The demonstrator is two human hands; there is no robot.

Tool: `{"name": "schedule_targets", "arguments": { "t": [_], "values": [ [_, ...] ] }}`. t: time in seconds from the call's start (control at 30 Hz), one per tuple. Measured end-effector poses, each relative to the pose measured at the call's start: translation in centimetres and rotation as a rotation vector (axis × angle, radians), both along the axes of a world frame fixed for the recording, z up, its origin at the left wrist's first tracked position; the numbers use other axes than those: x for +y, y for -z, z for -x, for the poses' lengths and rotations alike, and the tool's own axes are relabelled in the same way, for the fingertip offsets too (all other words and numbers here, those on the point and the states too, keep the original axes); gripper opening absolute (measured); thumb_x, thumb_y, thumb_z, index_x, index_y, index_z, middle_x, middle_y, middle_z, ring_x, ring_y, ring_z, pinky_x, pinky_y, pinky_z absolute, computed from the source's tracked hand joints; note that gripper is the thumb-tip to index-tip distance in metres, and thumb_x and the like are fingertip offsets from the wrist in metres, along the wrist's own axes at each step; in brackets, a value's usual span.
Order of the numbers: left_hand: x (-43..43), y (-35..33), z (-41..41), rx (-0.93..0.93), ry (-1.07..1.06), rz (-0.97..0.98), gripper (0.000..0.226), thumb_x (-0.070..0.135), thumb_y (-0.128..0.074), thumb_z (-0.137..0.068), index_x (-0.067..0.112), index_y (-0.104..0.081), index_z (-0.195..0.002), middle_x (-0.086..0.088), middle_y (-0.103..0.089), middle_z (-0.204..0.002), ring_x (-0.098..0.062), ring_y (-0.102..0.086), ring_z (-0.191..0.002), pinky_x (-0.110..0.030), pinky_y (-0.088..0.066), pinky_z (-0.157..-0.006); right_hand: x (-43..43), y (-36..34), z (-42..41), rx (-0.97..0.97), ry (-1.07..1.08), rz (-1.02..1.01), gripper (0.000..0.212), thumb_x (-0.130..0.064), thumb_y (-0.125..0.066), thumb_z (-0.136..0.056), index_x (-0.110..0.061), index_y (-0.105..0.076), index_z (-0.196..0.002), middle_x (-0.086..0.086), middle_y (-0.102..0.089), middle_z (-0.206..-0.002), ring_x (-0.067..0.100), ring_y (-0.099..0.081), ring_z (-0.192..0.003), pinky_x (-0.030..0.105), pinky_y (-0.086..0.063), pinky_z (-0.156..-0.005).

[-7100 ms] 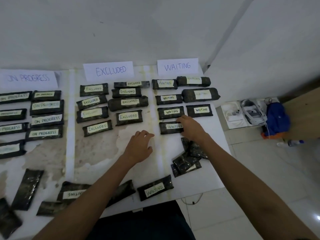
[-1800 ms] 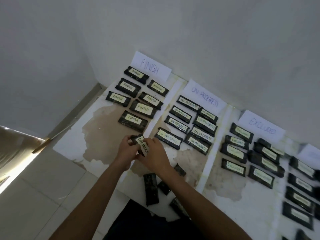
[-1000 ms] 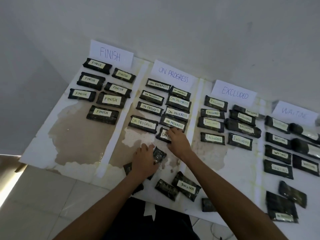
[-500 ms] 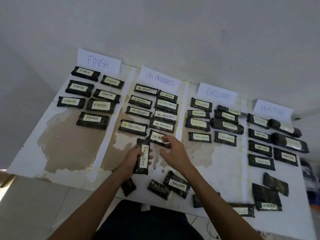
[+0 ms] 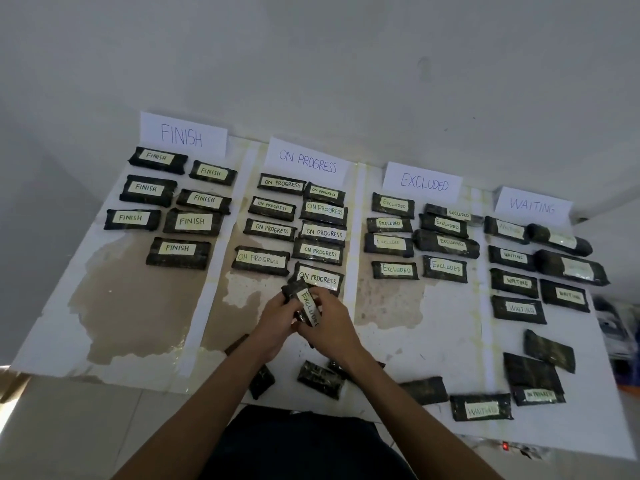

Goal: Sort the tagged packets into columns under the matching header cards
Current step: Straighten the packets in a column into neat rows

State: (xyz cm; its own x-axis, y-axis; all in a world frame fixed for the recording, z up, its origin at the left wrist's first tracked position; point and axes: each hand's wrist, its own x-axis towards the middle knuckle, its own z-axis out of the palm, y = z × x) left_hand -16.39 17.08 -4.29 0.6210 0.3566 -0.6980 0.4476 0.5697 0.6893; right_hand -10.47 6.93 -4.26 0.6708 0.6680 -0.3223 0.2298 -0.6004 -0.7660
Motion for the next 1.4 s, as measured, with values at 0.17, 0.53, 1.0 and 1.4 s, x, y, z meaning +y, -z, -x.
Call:
{"name": "schedule_targets", "arguments": {
  "t": [0.17, 0.53, 1.0, 1.4],
  "values": [
    [-1.1, 0.7, -0.9, 0.023, 0.107, -0.118, 0.032, 0.010, -0.048, -0.093, 0.015, -0.053, -0.124, -0.002, -0.063, -0.107, -0.015, -0.060, -0.096, -0.026, -0.050, -0.077, -2.9, 0.2, -2.6, -0.165, -0.011, 0.096, 0.056, -0.009, -0.068, -0.074, -0.017, -0.048, -0.126, 0.005, -0.057, -0.116, 0.020, -0.053, -0.101, 0.028, -0.045, -0.079],
    [-5.5, 1.4, -6.3, 0.011, 0.557, -0.543, 0.042, 0.013, -0.052, -0.090, 0.020, -0.045, -0.131, -0.002, -0.051, -0.131, -0.019, -0.047, -0.121, -0.031, -0.042, -0.093, -14.7, 2.1, -15.0, -0.464, -0.004, 0.512, 0.056, 0.002, -0.061, -0.074, -0.014, -0.051, -0.127, 0.011, -0.059, -0.123, 0.034, -0.049, -0.102, 0.039, -0.041, -0.081],
    [-10.1, 5.1, -5.8, 0.039, 0.747, -0.878, 0.046, 0.009, -0.059, -0.080, 0.022, -0.053, -0.124, 0.000, -0.053, -0.126, -0.018, -0.043, -0.120, -0.027, -0.035, -0.100, -20.1, 5.0, -20.7, -0.450, -0.162, 0.396, 0.058, 0.003, -0.067, -0.070, -0.006, -0.053, -0.126, 0.018, -0.057, -0.118, 0.038, -0.053, -0.104, 0.045, -0.050, -0.083],
    [-11.5, 6.0, -2.6, 0.058, 1.342, -1.370, 0.047, 0.028, -0.067, -0.075, 0.021, -0.052, -0.119, -0.003, -0.048, -0.116, -0.024, -0.047, -0.106, -0.033, -0.039, -0.086, -20.3, 4.0, -13.5, -0.355, -0.257, 0.246, 0.056, -0.014, -0.064, -0.079, -0.013, -0.048, -0.132, 0.013, -0.047, -0.132, 0.030, -0.045, -0.119, 0.041, -0.040, -0.098]
  ]
}}
